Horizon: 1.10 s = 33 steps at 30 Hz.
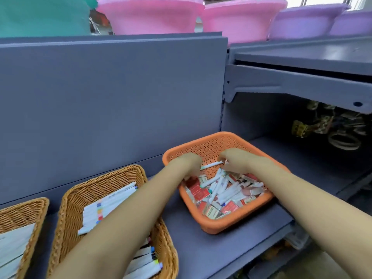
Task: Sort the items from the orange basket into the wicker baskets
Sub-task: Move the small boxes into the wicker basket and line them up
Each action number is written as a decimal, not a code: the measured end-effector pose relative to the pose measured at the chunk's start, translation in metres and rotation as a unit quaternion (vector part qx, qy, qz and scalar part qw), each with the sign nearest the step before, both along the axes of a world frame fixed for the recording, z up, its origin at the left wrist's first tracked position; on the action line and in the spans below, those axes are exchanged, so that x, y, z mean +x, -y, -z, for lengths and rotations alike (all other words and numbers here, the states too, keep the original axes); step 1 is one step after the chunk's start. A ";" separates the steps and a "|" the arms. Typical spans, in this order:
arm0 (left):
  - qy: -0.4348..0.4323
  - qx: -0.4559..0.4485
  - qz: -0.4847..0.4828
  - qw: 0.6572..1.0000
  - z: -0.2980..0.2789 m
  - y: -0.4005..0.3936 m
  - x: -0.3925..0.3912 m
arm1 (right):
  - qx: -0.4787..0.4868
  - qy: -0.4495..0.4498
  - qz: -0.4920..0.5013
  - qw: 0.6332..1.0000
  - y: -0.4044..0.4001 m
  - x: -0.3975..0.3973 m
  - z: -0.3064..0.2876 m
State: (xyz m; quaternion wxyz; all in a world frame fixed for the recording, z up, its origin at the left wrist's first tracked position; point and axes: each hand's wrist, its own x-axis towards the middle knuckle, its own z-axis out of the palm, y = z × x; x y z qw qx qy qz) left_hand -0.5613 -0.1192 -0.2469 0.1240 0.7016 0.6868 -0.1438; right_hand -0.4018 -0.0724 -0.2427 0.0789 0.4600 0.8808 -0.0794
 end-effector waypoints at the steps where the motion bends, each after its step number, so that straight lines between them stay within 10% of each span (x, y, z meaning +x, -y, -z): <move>1: -0.004 -0.015 -0.008 1.000 -0.001 -0.001 0.000 | -0.006 -0.005 -0.021 1.000 0.001 -0.006 -0.001; 19: -0.013 -0.042 -0.097 0.994 0.003 0.019 0.009 | -0.118 -0.041 -0.032 0.992 0.017 -0.045 0.017; 33: 0.059 0.081 -0.093 0.991 -0.012 0.035 0.013 | -0.198 -0.357 0.018 0.913 0.006 0.002 -0.004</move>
